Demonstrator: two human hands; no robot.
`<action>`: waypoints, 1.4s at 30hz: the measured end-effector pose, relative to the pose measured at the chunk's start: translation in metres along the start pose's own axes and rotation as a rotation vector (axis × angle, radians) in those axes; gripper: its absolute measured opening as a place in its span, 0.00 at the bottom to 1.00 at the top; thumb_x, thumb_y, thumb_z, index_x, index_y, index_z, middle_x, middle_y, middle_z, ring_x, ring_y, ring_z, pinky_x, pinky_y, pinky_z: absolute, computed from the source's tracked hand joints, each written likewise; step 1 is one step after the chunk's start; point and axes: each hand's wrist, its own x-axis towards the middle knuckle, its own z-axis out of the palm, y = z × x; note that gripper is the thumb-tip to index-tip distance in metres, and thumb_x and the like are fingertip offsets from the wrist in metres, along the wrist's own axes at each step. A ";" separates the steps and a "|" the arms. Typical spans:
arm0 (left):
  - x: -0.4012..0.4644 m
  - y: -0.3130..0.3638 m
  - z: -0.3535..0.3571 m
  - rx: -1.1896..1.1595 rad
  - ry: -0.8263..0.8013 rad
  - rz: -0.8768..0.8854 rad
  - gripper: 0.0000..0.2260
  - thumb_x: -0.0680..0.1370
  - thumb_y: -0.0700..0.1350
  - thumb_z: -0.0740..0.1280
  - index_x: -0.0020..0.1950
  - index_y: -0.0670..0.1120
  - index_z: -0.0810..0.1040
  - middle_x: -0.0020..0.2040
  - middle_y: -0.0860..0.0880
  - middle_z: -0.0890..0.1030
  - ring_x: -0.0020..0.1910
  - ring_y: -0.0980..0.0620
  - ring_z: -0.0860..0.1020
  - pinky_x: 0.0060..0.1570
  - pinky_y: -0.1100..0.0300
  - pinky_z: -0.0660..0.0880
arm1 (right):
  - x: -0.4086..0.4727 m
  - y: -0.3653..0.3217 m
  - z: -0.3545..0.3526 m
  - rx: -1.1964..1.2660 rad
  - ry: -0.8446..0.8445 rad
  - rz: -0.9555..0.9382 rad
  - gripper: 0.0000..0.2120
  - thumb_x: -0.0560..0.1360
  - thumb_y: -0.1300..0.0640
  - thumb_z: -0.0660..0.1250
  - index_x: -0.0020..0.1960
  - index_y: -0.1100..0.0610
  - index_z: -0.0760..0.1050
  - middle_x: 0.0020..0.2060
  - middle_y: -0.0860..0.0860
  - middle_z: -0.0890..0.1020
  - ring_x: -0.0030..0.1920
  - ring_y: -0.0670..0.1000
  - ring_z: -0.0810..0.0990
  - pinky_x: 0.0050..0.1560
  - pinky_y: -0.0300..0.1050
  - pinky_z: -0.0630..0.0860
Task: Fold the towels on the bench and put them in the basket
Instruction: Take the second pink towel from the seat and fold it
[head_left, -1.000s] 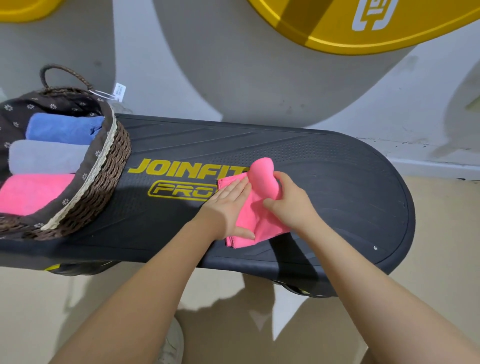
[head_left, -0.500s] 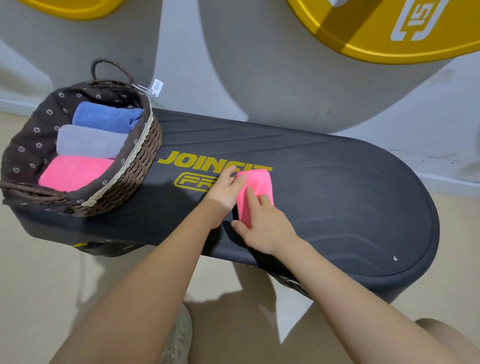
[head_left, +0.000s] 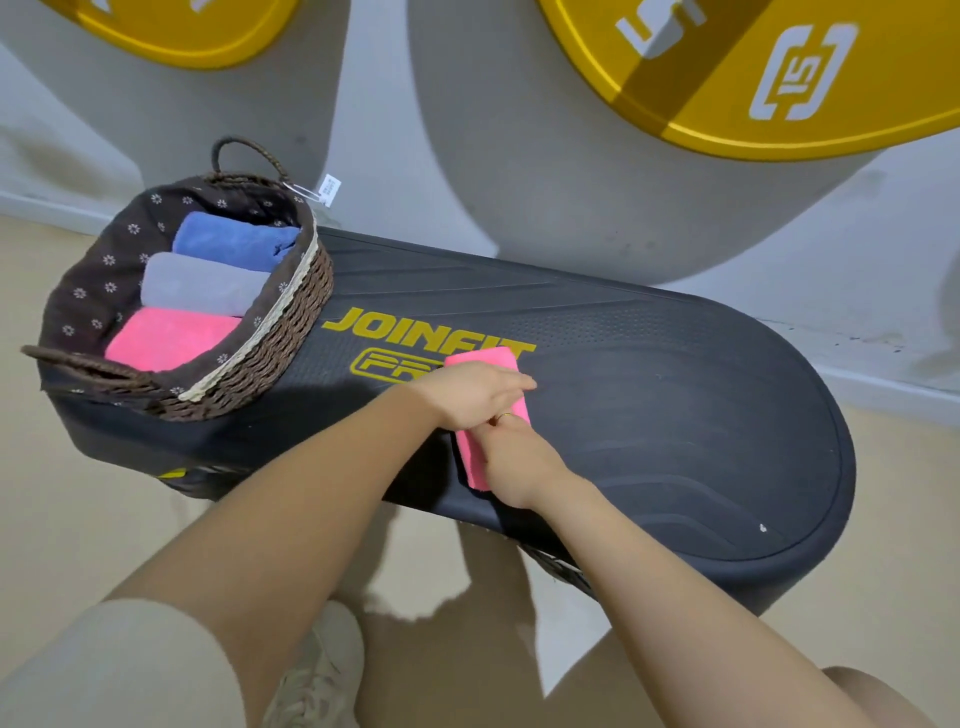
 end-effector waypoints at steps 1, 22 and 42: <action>0.001 -0.004 -0.001 -0.006 0.009 -0.032 0.18 0.83 0.45 0.52 0.73 0.48 0.63 0.74 0.51 0.63 0.74 0.52 0.60 0.72 0.62 0.54 | 0.000 0.003 0.001 0.008 0.005 -0.020 0.30 0.75 0.66 0.56 0.75 0.52 0.57 0.74 0.58 0.56 0.68 0.61 0.64 0.61 0.54 0.71; 0.009 -0.033 -0.007 0.139 0.016 -0.048 0.46 0.73 0.56 0.69 0.76 0.49 0.38 0.76 0.46 0.56 0.76 0.45 0.52 0.75 0.52 0.51 | -0.006 -0.007 0.015 -0.163 0.341 0.569 0.14 0.77 0.54 0.58 0.61 0.58 0.70 0.60 0.53 0.71 0.61 0.55 0.68 0.53 0.47 0.66; -0.142 -0.134 -0.138 -0.830 0.308 -0.025 0.48 0.65 0.45 0.78 0.70 0.70 0.49 0.73 0.54 0.60 0.70 0.55 0.63 0.70 0.56 0.63 | 0.048 -0.141 -0.049 1.193 0.655 0.189 0.19 0.64 0.60 0.65 0.54 0.51 0.69 0.48 0.50 0.77 0.45 0.47 0.77 0.42 0.41 0.77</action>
